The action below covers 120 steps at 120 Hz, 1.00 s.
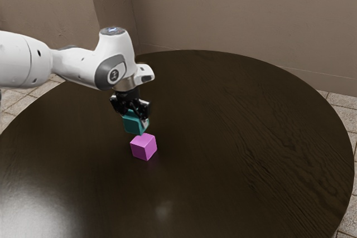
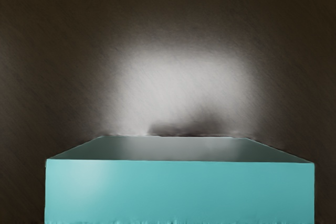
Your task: Pick up the blue block with one arm, and put the blue block on the pink block with one arm
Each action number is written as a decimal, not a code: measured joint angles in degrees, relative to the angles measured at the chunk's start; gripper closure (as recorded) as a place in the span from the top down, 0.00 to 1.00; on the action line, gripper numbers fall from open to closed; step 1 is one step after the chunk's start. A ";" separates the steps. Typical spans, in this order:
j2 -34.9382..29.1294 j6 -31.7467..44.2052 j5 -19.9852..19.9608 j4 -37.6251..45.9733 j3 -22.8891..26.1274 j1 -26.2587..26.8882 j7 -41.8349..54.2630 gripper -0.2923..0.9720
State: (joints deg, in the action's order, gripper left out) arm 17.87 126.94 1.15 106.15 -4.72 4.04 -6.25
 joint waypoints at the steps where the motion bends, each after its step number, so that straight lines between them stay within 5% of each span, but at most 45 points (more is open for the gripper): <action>1: -0.13 0.10 0.08 0.25 0.01 0.03 0.00 0.47; 55: -2.21 4.53 1.23 4.88 0.32 0.83 5.87 0.47; 120: -0.68 7.24 -5.32 5.66 0.17 0.59 10.47 0.47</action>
State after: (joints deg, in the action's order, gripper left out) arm 17.20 134.18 -4.17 111.81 -4.56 4.63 4.22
